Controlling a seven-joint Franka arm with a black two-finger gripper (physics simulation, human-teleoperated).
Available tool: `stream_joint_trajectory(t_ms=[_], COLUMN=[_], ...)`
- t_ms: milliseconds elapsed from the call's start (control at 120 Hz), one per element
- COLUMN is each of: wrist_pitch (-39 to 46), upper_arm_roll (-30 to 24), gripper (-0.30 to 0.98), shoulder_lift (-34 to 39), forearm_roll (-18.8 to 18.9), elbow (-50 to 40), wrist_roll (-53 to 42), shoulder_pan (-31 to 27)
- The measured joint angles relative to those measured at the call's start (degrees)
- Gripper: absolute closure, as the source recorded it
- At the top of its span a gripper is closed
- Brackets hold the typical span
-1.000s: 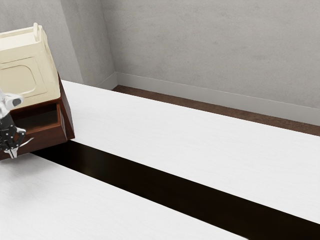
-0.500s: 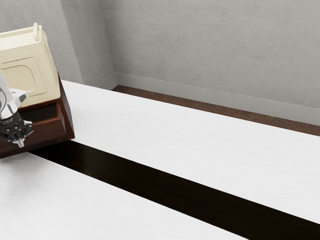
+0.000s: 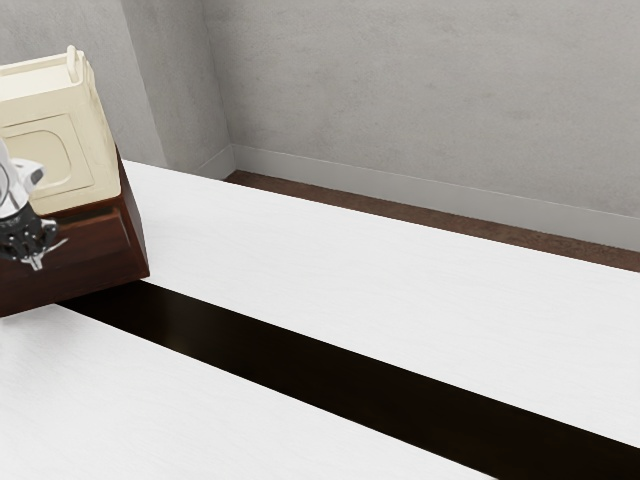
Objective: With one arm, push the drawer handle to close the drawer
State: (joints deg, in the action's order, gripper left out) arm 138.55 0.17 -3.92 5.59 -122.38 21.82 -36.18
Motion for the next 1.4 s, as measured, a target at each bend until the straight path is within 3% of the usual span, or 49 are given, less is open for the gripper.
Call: stream_joint_trajectory(t_ms=[608, 758, 867, 975, 1033, 1242, 1400], wrist_pitch=[0.15, -2.17, -10.94, -22.53, -29.18, -44.09, -49.21], upper_arm_roll=[0.53, 0.90, 0.69, 0.57, 0.54, 0.36, 0.35], gripper=[0.79, 0.79, 0.79, 0.79, 0.79, 0.36, 0.17], shoulder_lift=[-7.52, 1.50, 8.73, 11.61, 12.47, 13.12, 13.34], forearm_roll=[-0.02, -0.37, -1.07, -1.98, -2.30, -2.65, -2.79], elbow=[8.21, 0.68, -0.94, 4.82, 11.42, 23.13, 24.71], wrist_roll=[-5.30, -5.61, -5.49, -5.43, -5.69, -6.96, -8.15], shoulder_pan=[0.63, 1.66, 5.17, 18.62, 21.52, 24.23, 24.32])
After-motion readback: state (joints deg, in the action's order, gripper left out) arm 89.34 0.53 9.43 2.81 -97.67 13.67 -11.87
